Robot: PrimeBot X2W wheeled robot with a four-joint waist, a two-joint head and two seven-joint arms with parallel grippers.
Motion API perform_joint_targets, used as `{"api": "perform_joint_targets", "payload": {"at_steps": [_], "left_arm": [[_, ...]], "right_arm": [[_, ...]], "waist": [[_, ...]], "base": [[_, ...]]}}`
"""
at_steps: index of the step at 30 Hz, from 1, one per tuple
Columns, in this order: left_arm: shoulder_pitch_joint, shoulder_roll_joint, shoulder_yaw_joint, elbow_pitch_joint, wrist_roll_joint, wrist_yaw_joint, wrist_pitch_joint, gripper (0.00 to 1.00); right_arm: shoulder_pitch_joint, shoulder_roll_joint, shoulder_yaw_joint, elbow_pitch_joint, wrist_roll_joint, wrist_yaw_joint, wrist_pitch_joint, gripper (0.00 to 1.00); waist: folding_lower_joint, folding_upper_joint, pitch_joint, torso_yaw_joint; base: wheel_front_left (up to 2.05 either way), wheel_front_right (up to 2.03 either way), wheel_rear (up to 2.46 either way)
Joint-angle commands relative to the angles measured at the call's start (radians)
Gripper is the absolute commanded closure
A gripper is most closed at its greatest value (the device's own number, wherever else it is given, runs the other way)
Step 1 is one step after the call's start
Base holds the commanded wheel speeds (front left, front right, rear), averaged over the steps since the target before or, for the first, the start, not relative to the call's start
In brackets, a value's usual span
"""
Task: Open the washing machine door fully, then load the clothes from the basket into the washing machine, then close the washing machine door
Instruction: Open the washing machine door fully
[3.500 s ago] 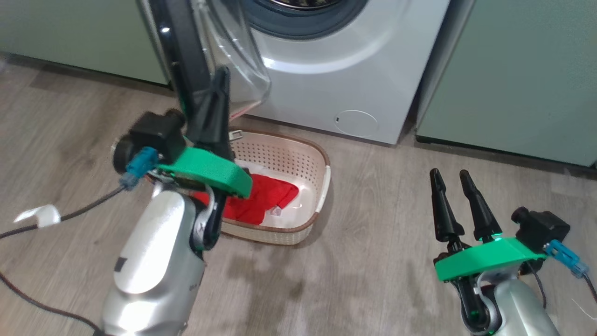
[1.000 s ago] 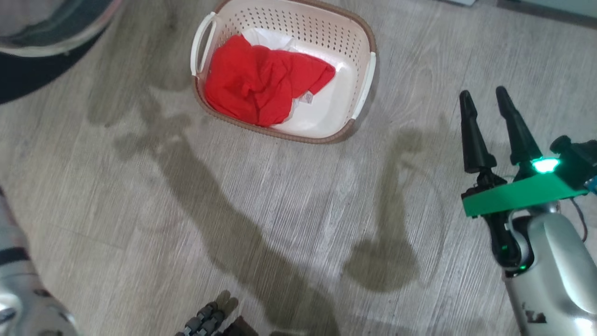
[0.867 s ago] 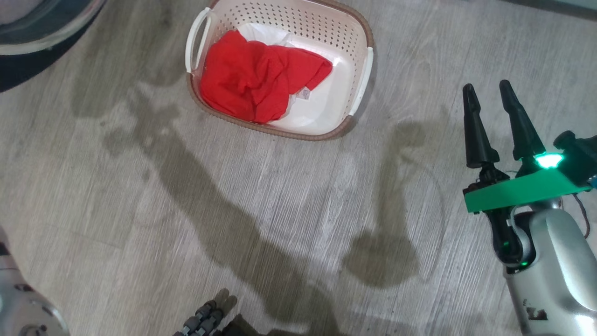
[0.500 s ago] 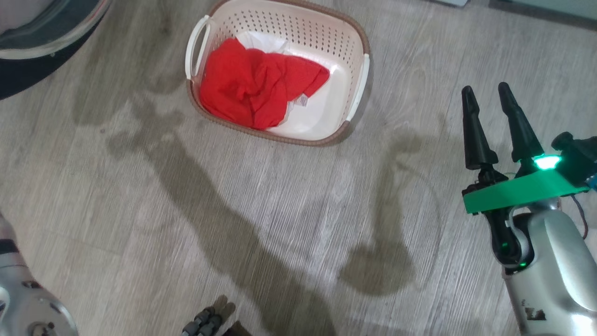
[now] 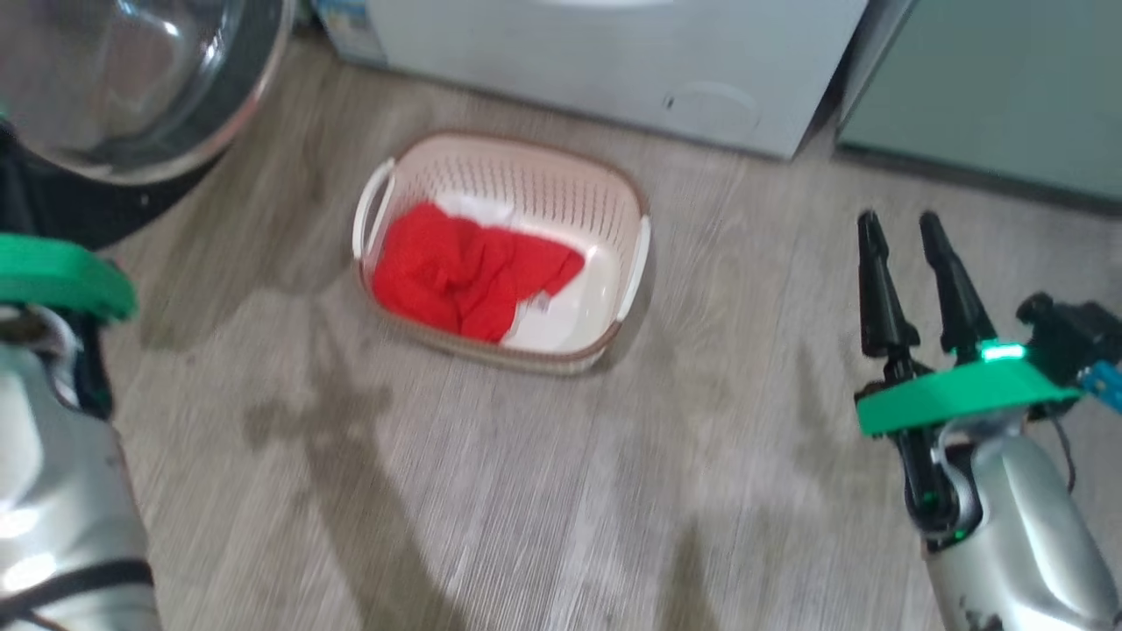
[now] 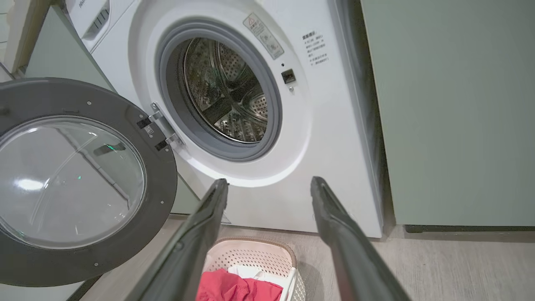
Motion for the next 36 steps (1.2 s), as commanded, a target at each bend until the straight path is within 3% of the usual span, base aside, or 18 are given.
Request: {"api": "perform_joint_targets", "payload": {"at_steps": [1, 7, 13, 23, 30, 36], "left_arm": [[0.023, 0.036, -0.006, -0.046, 0.008, -0.002, -0.004, 1.00], [0.179, -0.002, -0.155, -0.064, -0.046, -0.010, -0.004, 1.00], [0.307, -0.020, -0.248, -0.195, -0.133, -0.010, -0.004, 1.00], [0.515, -0.059, -0.311, -0.400, -0.175, -0.010, -0.004, 1.00], [0.588, -0.074, -0.383, -0.476, -0.182, -0.009, -0.004, 1.00], [0.630, -0.075, -0.478, -0.493, -0.246, 0.043, -0.004, 1.00]], "right_arm": [[0.023, 0.015, 0.013, -0.030, 0.007, 0.000, -0.009, 0.00], [0.109, 0.031, -0.033, -0.032, 0.007, 0.000, -0.009, 0.00], [0.161, 0.027, -0.040, -0.053, -0.010, 0.000, -0.009, 0.00], [0.211, 0.032, -0.088, -0.092, -0.021, 0.000, -0.009, 0.00], [0.253, 0.039, -0.120, -0.159, -0.006, 0.000, -0.009, 0.00], [0.285, 0.047, -0.129, -0.178, -0.052, 0.000, -0.009, 0.00]], "waist": [[0.0000, 0.0000, -0.112, -0.039], [0.0000, 0.0000, -0.281, -0.093], [0.0000, 0.0000, -0.342, -0.148], [0.0000, 0.0000, -0.383, -0.227], [0.0000, 0.0000, -0.382, -0.242], [0.0000, 0.0000, -0.375, -0.256]], "base": [[0.00, 0.00, 0.00], [0.00, 0.00, 0.00], [0.00, 0.00, 0.00], [0.00, 0.00, 0.00], [0.00, 0.00, 0.00], [0.00, 0.00, 0.00]]}}
